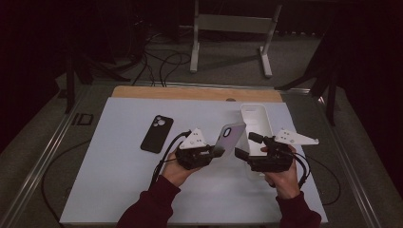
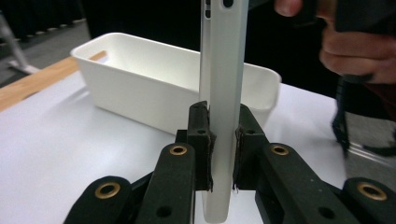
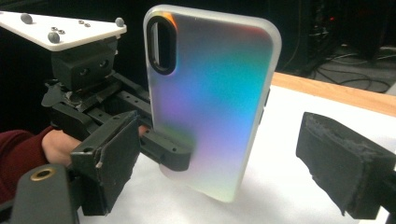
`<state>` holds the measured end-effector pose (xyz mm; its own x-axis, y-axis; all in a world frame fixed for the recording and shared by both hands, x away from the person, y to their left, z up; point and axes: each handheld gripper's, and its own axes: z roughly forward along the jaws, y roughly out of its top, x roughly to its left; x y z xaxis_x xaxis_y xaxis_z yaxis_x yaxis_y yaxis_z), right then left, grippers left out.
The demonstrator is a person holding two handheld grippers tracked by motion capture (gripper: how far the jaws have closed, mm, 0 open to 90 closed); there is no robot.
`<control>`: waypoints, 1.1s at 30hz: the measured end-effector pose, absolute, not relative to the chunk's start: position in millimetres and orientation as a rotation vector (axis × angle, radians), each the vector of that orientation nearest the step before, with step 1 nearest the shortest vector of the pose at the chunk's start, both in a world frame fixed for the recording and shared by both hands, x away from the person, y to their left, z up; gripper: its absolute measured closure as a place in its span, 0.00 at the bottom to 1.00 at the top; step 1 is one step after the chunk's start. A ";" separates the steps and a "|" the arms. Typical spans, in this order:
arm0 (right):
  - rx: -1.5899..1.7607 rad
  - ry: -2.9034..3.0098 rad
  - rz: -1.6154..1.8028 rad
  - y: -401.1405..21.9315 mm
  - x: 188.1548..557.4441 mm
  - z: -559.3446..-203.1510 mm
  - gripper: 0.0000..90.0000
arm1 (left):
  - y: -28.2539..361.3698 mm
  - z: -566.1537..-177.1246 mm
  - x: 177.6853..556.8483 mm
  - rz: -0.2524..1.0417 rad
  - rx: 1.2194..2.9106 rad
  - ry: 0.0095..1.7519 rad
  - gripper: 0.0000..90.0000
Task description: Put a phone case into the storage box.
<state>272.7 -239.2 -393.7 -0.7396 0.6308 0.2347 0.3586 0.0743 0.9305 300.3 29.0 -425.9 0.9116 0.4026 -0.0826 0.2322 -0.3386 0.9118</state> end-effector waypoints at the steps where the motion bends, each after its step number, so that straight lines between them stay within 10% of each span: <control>1: 1.001 2.120 1.723 -239.2 272.7 -393.7 0.15 | 28.9 -425.8 300.1 0.197 1.933 0.472 0.90; 33: 1.131 1.960 1.655 -204.0 281.3 -383.1 0.08 | 16.5 -427.5 294.7 0.324 1.949 0.557 0.90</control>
